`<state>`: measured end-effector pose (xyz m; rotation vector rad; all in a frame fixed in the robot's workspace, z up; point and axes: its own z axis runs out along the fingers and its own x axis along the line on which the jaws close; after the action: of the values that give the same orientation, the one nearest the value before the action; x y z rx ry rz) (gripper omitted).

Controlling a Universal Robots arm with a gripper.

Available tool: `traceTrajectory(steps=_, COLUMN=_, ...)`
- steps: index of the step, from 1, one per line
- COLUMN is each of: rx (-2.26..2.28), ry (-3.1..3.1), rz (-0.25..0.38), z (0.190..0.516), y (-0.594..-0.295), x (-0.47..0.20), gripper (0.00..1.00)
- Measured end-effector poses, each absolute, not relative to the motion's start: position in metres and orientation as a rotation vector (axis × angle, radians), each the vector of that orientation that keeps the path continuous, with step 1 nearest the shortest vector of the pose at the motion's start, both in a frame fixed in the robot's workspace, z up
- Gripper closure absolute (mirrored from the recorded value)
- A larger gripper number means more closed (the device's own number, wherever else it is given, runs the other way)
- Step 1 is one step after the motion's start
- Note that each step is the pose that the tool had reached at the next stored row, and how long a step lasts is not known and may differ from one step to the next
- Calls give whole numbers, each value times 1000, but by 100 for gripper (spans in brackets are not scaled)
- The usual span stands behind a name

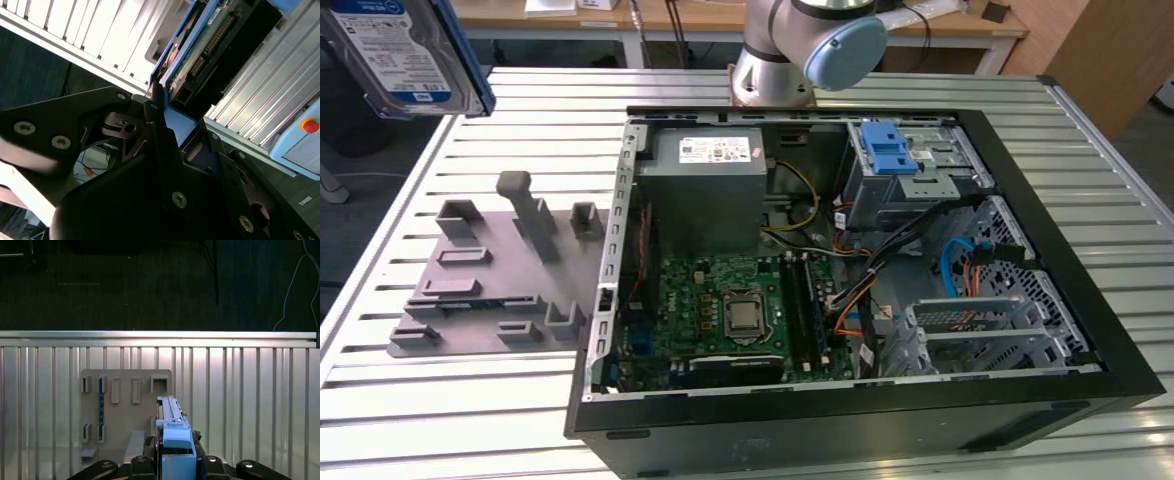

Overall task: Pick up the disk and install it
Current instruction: 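Pick up the disk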

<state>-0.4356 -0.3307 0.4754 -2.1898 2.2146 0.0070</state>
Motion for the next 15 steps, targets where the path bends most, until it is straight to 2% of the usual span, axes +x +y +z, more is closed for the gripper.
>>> traceTrajectory(steps=15, rx=-2190, ry=2214, rz=8, z=476, y=-353, x=-435, gripper=64)
